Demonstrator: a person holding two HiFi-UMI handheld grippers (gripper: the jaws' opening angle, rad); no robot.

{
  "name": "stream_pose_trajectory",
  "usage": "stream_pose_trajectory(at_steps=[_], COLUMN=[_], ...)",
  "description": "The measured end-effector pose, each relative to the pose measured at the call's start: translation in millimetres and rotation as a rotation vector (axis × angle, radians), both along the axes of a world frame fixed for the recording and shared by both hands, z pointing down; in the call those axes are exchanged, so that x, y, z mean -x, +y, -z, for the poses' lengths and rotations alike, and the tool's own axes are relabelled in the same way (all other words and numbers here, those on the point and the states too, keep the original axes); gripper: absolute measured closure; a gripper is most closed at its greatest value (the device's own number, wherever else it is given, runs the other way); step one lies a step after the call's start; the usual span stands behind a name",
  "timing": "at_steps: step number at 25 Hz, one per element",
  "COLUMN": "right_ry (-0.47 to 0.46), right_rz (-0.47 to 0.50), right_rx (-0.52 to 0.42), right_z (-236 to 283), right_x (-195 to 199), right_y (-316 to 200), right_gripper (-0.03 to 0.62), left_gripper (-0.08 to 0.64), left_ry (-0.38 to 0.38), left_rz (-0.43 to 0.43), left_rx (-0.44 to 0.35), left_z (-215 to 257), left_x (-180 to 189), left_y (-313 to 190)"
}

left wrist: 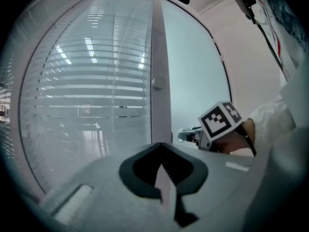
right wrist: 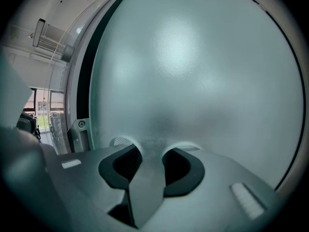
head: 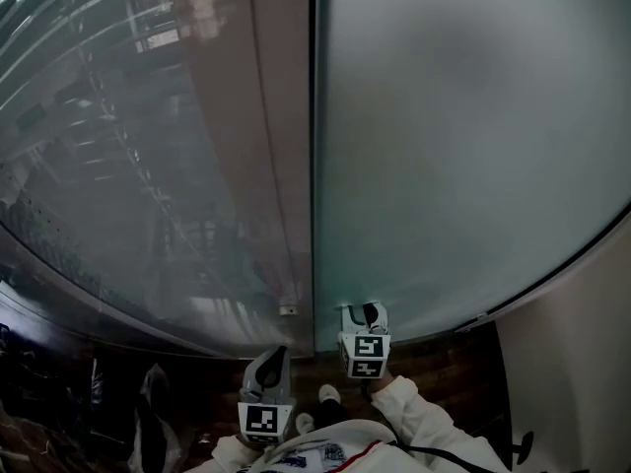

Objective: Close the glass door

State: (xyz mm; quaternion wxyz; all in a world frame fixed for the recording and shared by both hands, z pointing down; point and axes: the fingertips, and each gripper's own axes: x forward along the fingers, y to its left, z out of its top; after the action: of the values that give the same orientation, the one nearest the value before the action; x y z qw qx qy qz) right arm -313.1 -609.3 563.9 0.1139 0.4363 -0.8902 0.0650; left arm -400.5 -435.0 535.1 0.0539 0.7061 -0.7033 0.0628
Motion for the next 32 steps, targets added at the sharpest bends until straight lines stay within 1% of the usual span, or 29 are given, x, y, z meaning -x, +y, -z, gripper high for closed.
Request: stream_pose_trajectory(at_steps=[3, 5, 7, 8, 9, 11, 13, 16, 18, 20, 22, 24, 27, 29, 32], right_ry=[0.039, 0.035, 0.009, -0.006, -0.017, -0.03, -0.042, -0.048, -0.037, -0.023, -0.023, -0.033, -0.056, -0.072, -0.096], right_rz=[-0.021, -0.036, -0.054, -0.061, -0.065, -0.067, -0.065, -0.061, -0.054, -0.047, -0.035, -0.023, 0.021, 0.058, 0.084], right_rx=[0.005, 0.006, -0.01, -0.017, -0.019, -0.007, 0.013, 0.047, 0.057, 0.046, 0.034, 0.026, -0.004, -0.036, -0.062], right_z=[-0.3, 3.2, 8.7, 10.3, 10.6, 9.0, 7.8, 5.3, 4.3, 7.4, 12.5, 16.4, 27.6, 38.4, 48.5], right_x=[-11.1, -24.1, -41.0, -50.2, -58.9, -73.7, -86.1, -97.3, -102.7, -107.6, -112.1, -121.1, -141.1, -154.0, -175.5], right_y=[7.5, 23.5, 45.9, 58.6, 71.6, 97.2, 121.3, 148.3, 161.4, 171.9, 181.1, 189.1, 204.8, 225.4, 258.0], right_gripper=[0.452, 0.449, 0.484, 0.579, 0.584, 0.586, 0.586, 0.586, 0.586, 0.586, 0.586, 0.586, 0.586, 0.586, 0.586], left_gripper=[0.557, 0.557, 0.557, 0.557, 0.557, 0.557, 0.557, 0.557, 0.557, 0.557, 0.557, 0.557, 0.557, 0.557, 0.557], left_ry=[-0.021, -0.025, -0.02, -0.016, -0.012, -0.001, 0.027, 0.053, 0.066, 0.082, 0.071, 0.04, 0.012, -0.005, -0.02], left_rz=[-0.008, -0.012, -0.005, -0.002, 0.0, 0.001, -0.008, -0.026, -0.036, -0.03, -0.021, -0.009, 0.011, 0.025, 0.045], left_rx=[0.001, -0.008, -0.014, -0.01, -0.002, 0.017, 0.035, 0.05, 0.056, 0.048, 0.032, 0.021, 0.009, 0.007, 0.007], left_z=[7.8, 14.1, 8.8, 4.5, 0.0, -8.8, -14.7, -26.2, -23.2, -17.8, -14.1, -15.1, -10.3, -8.8, -8.7], left_x=[-4.9, -7.5, -7.5, -8.0, -9.2, -13.5, -22.0, -32.0, -38.8, -43.4, -46.3, -52.2, -73.7, -87.3, -104.0], left_y=[12.9, 24.9, 41.4, 50.0, 58.1, 71.9, 82.1, 92.2, 96.2, 99.9, 105.4, 112.1, 121.9, 136.1, 161.4])
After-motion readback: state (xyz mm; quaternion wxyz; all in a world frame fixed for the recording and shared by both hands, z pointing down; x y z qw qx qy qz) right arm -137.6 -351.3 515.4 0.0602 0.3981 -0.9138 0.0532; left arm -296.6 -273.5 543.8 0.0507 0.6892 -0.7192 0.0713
